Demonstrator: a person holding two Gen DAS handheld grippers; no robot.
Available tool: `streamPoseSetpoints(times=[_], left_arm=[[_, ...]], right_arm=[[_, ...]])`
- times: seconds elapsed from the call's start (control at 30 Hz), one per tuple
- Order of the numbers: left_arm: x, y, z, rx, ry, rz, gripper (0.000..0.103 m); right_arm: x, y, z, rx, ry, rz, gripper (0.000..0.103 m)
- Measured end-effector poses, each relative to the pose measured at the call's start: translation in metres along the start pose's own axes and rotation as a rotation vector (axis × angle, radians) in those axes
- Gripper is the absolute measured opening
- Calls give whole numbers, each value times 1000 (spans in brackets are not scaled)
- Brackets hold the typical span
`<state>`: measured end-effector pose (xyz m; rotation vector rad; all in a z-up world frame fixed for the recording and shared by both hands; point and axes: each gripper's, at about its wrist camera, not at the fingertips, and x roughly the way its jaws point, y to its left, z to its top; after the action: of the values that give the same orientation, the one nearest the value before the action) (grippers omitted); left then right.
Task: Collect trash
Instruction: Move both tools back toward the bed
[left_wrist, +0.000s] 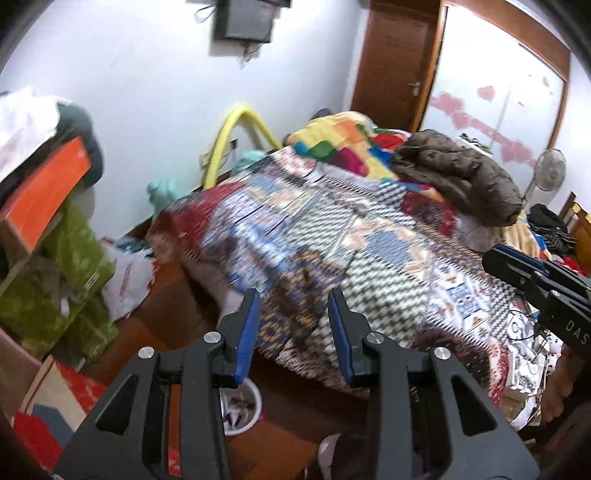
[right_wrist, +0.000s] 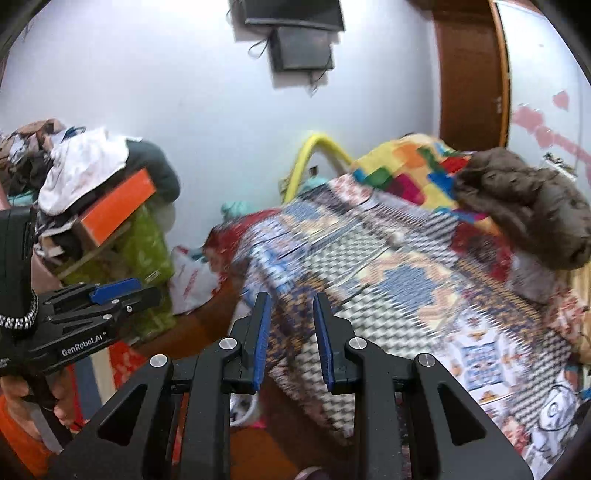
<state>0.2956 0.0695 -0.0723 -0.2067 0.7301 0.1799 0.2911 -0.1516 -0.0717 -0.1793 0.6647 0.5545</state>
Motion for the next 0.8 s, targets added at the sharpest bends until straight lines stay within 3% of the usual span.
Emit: streamPoseSetpoints(times=[0.33,0.47,0.53,0.6,0.67,0.7,0.8], left_arm=[[37,-73,52,72,-30,-75,37],[64,-101,69,104,-21,-99,38],[83,-113,78,121,-9,-101,43],[100,-122,85,125,0,-99,62],[121,-128,92,124,6,-88,75],[128,-129,94,121,9,-87,78],[162,-135,101,109,40,-102,79]], right_arm=[[-21,-85,8,54,-56,-146,24],[-21,-123,8,96,-72,-208,39],[-19,-142,8,121,-76,-241,41],[-15,-161,7,149,-73,-258,41],[-8,-180,6,179,-67,-279,46],[-4,-190,4,192,-60,-289,56],[10,-214,-2,217,-50,-329,64]])
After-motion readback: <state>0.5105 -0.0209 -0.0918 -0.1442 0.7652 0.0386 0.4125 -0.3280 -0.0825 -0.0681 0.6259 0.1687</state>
